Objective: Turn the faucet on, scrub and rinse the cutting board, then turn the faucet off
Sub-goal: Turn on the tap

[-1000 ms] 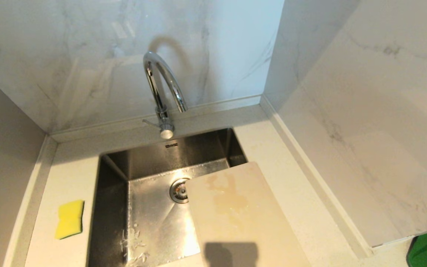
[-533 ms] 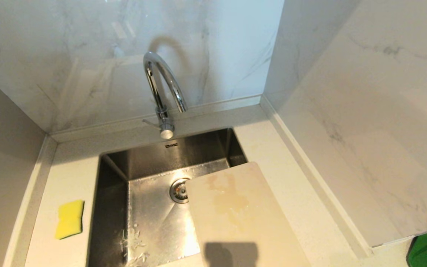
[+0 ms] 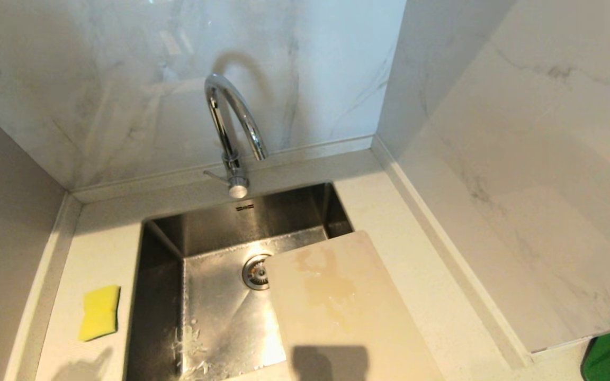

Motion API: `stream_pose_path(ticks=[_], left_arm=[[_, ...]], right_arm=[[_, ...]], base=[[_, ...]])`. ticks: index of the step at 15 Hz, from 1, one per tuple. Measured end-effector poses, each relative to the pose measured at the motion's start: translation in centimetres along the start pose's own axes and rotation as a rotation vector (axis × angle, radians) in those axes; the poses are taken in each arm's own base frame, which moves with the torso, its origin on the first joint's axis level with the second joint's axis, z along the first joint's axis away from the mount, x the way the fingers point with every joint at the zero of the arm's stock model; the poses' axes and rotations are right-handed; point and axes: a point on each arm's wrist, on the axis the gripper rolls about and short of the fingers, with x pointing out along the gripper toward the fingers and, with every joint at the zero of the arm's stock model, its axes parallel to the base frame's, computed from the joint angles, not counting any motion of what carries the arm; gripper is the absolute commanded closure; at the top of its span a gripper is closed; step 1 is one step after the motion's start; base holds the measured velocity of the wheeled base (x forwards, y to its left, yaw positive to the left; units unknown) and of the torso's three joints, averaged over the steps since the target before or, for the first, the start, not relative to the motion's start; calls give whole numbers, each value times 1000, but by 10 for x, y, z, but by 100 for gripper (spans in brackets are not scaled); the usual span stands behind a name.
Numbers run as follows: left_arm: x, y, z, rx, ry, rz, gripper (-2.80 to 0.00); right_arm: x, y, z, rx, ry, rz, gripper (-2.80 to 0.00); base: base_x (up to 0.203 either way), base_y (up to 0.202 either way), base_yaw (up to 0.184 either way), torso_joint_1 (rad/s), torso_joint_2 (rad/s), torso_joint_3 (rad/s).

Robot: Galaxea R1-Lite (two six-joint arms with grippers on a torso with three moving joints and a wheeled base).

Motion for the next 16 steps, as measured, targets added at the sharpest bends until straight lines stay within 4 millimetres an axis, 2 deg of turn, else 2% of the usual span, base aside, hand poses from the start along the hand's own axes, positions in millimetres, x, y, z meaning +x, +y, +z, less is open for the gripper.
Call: stream_pose_path(ticks=[4, 8, 11, 13, 16], left_arm=[[58, 11, 45, 50, 53, -68, 0], [136, 20, 72, 28, 162, -125, 0], [196, 25, 99, -56, 210, -147, 0], [239, 26, 106, -146, 260, -153, 0], [300, 21, 101, -287, 327, -156, 0]], right_arm=[[0, 0, 0, 0, 0, 0, 0], [0, 0, 0, 0, 0, 0, 0], [0, 0, 0, 0, 0, 0, 0], [0, 0, 0, 0, 0, 0, 0], [0, 0, 0, 0, 0, 0, 0]], base=[[0, 0, 0, 0, 0, 0], [0, 0, 0, 0, 0, 0], [0, 0, 0, 0, 0, 0], [0, 0, 0, 0, 0, 0], [0, 0, 0, 0, 0, 0]])
